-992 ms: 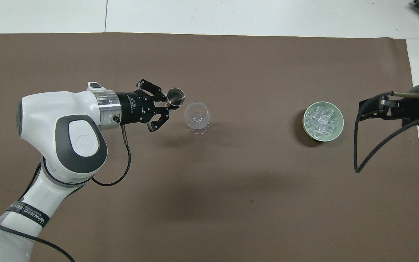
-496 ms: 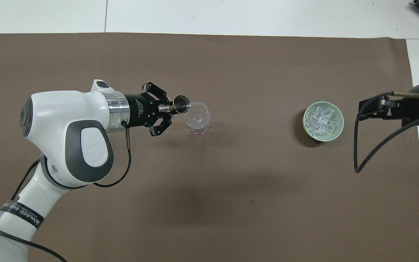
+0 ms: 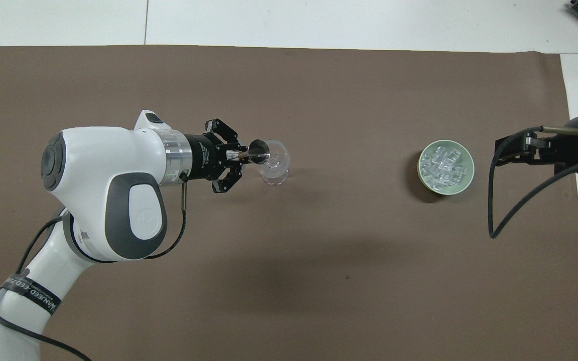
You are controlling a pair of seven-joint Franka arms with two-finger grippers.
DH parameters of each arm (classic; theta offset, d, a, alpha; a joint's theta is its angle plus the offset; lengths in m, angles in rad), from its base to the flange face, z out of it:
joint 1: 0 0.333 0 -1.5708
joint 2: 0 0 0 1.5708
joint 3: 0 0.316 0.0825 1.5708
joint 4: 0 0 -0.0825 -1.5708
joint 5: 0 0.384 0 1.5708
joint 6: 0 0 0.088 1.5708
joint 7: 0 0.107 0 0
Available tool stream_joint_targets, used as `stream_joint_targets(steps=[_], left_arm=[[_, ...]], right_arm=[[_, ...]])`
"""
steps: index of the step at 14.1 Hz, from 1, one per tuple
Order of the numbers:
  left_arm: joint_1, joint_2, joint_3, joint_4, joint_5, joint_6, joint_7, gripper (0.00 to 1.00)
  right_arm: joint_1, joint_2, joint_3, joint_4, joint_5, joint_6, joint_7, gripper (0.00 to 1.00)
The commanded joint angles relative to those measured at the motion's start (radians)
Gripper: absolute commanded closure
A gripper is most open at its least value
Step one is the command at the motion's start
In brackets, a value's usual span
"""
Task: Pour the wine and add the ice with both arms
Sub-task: 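Tilt the bottle over the wine glass with the left gripper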
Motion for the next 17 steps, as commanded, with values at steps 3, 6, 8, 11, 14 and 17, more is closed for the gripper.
stream_joint_targets(steps=[3, 6, 8, 11, 14, 17], left_arm=[[-0.041, 0.0, 0.016, 0.012, 0.108, 0.012, -0.047, 1.0], [-0.053, 0.003, 0.016, 0.02, 0.166, 0.012, -0.065, 1.0], [-0.053, 0.014, 0.016, 0.038, 0.205, 0.012, -0.095, 1.0], [-0.053, 0.018, 0.016, 0.047, 0.263, 0.012, -0.127, 1.0], [-0.054, 0.018, 0.016, 0.047, 0.297, 0.027, -0.151, 1.0], [-0.071, 0.018, 0.016, 0.046, 0.332, 0.034, -0.168, 1.0]], right_arm=[[-0.02, -0.021, 0.008, -0.023, 0.021, -0.001, -0.026, 0.0], [-0.02, -0.021, 0.008, -0.023, 0.021, -0.001, -0.026, 0.0], [-0.02, -0.021, 0.008, -0.023, 0.021, -0.001, -0.026, 0.0], [-0.02, -0.021, 0.008, -0.023, 0.021, -0.001, -0.026, 0.0], [-0.02, -0.021, 0.008, -0.023, 0.021, -0.001, -0.026, 0.0], [-0.02, -0.021, 0.008, -0.023, 0.021, -0.001, -0.026, 0.0]])
